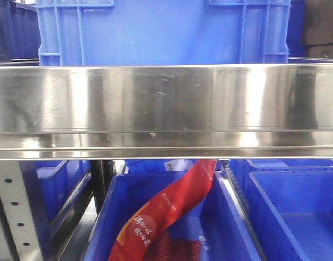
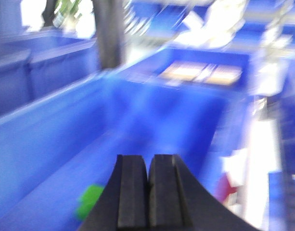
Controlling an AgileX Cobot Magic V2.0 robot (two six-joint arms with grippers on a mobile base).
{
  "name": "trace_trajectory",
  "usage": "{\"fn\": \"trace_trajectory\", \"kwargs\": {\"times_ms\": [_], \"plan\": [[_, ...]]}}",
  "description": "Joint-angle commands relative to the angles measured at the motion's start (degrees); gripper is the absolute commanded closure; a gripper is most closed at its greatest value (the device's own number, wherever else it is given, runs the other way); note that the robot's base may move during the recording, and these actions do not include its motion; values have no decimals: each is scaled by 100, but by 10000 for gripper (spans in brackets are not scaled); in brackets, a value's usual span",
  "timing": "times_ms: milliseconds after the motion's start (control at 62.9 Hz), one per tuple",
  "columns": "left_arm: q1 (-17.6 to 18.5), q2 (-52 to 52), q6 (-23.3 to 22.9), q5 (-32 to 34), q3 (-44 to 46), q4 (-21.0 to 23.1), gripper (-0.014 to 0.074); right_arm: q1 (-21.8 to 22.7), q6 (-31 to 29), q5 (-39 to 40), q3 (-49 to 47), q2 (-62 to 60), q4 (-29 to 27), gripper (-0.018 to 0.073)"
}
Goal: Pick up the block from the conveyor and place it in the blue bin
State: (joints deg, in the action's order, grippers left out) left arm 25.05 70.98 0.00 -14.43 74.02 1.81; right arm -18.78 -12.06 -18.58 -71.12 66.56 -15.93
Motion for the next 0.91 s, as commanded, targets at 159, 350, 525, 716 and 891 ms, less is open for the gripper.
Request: {"fn": "trace_trajectory", "kwargs": {"times_ms": [159,350,525,716,891], "plan": [[-411,-1316,0,395,-1666,29,707,577,-14,190,1372,-1103,16,727],[-605,-2568,0,834,-3265,29,707,674,-14,831,2987,-2206,16,727],[-605,-3695,0,823,-4541,29,707,674,-14,915,4284,-3296,16,727],[-605,-4830,0,823,-5360,29,707,674,-14,1049,5016,-4494,16,727],[-605,-5572,0,860,-5397,29,707,674,-14,960,5029,-5244,16,727]]}}
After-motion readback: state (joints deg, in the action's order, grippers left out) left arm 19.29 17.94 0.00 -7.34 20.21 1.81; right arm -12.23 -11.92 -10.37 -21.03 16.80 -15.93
